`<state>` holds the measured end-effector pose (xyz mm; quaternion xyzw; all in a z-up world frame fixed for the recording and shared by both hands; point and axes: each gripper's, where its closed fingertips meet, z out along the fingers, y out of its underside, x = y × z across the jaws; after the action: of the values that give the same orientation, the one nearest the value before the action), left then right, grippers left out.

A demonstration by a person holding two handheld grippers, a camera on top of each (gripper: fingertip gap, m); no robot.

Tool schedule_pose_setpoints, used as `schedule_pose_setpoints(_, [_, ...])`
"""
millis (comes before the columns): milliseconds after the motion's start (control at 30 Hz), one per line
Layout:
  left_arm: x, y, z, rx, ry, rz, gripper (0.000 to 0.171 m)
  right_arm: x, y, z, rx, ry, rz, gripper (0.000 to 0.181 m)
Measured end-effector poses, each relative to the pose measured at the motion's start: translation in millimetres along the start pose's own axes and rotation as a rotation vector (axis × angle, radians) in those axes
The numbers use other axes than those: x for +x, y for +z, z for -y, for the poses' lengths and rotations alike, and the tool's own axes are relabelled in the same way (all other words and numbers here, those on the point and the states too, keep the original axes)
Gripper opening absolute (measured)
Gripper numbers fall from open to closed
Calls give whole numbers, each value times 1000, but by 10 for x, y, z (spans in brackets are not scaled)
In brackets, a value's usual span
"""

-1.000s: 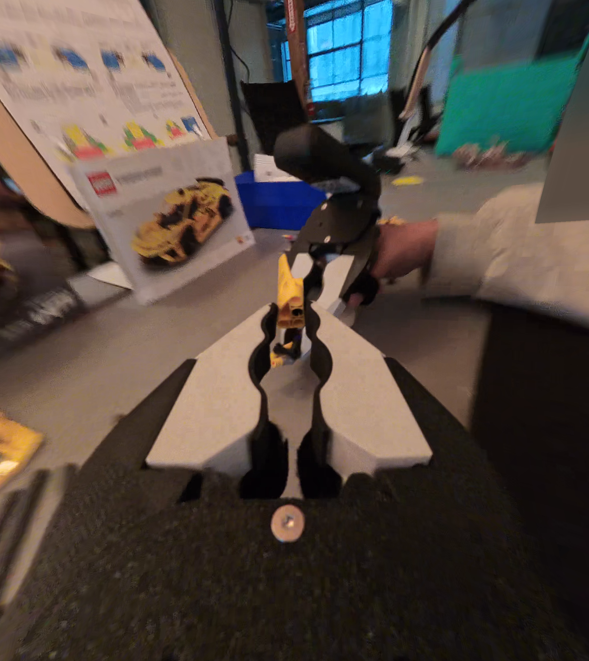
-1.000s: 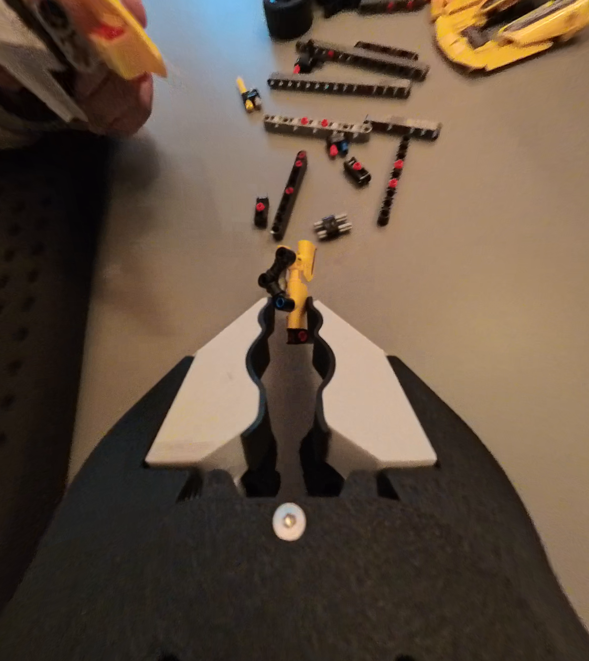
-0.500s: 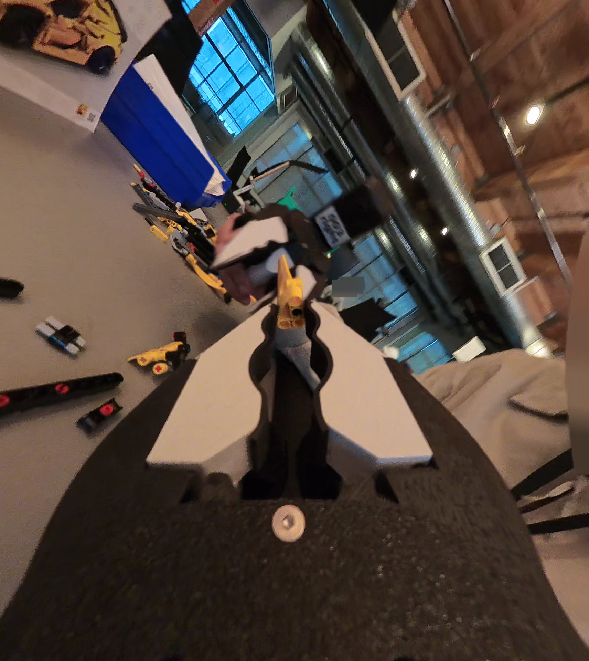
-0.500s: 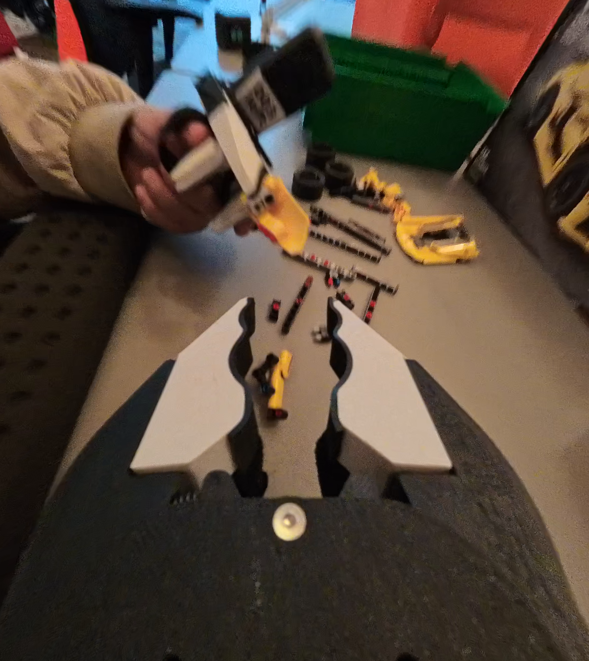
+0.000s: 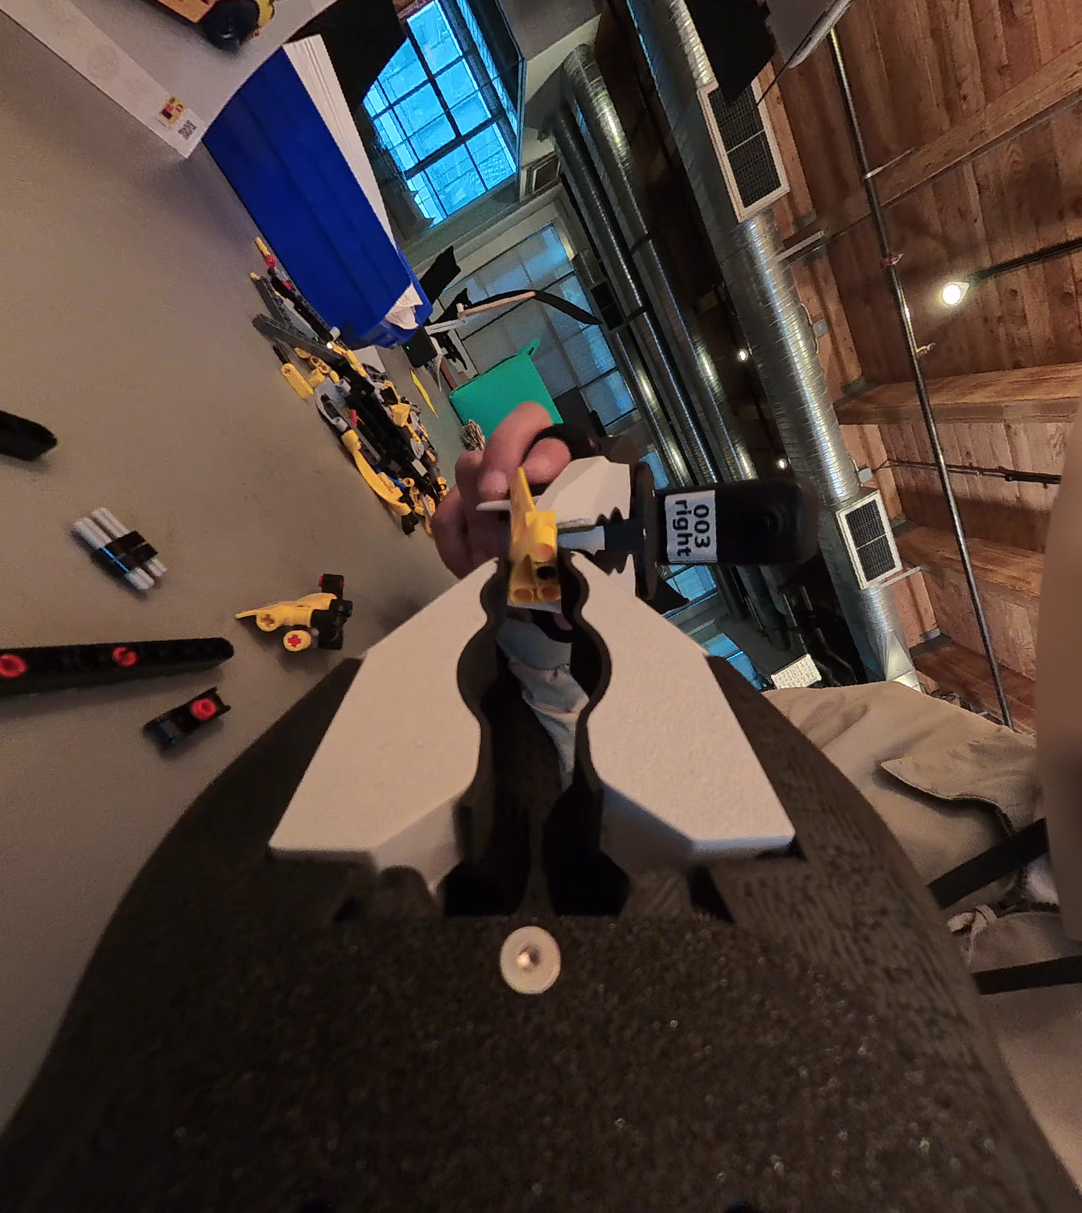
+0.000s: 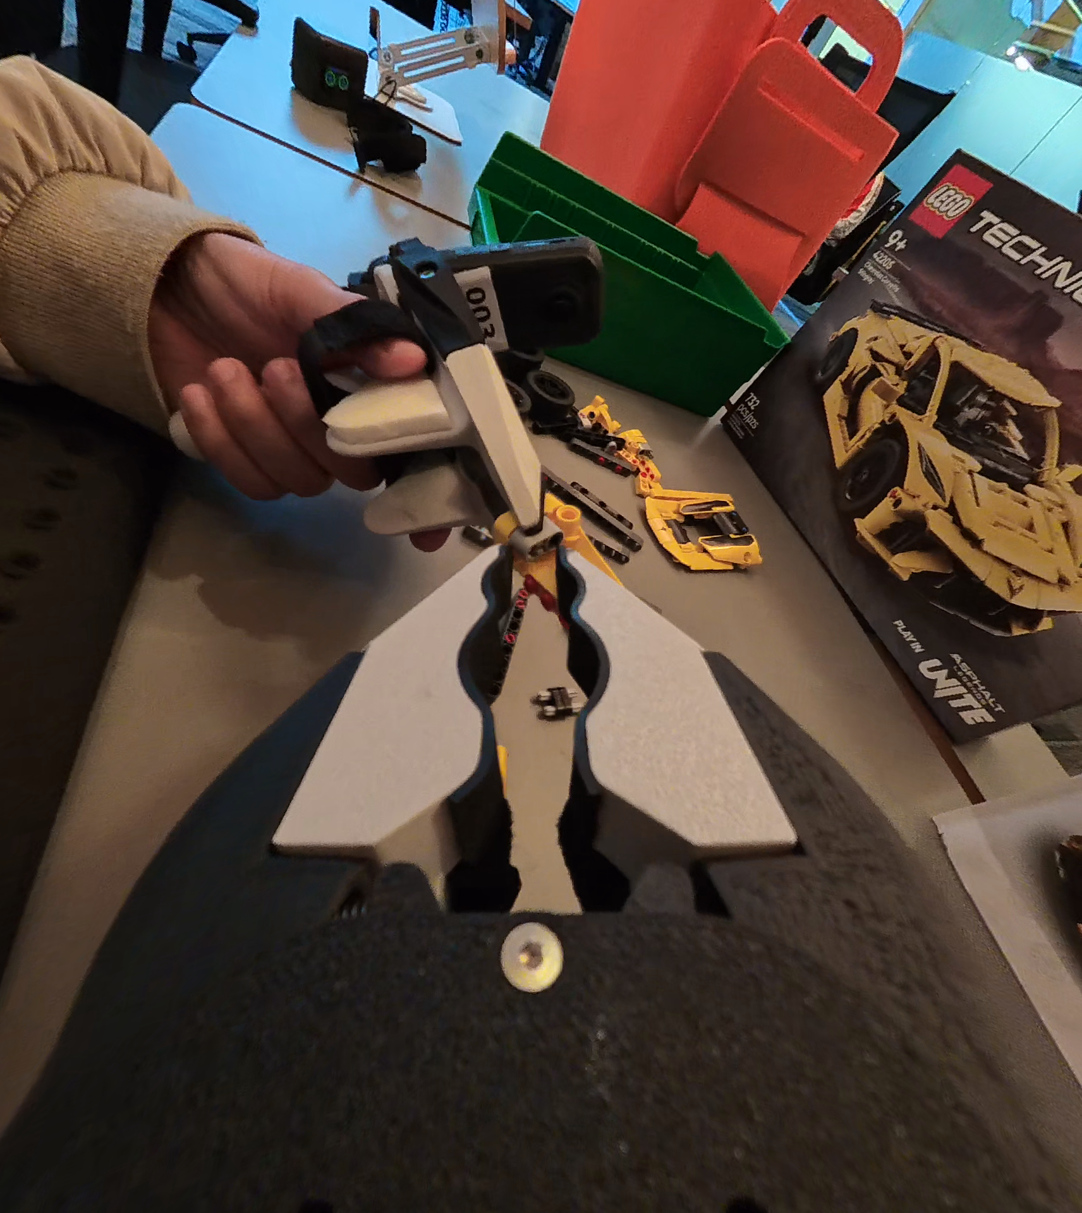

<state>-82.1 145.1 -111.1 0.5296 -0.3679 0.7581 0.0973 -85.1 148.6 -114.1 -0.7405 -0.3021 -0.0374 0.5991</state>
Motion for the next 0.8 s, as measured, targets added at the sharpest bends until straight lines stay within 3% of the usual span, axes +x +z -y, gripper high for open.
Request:
schedule_pose_setpoints(233, [43, -2, 2, 1, -11, -29, 15, -6, -21, 33, 37, 69, 53, 7])
schedule_pose_setpoints(467, [151, -98, 196, 106, -75, -137, 20, 79, -107, 84, 170, 370, 194, 0])
schedule_pose_setpoints(633, [142, -77, 189, 100, 58, -58, 25, 96, -149, 167, 248, 486, 261, 0])
schedule_pose_setpoints(800, [276, -42, 212, 128, 373, 39, 31, 142, -194, 203, 299, 585, 307, 0])
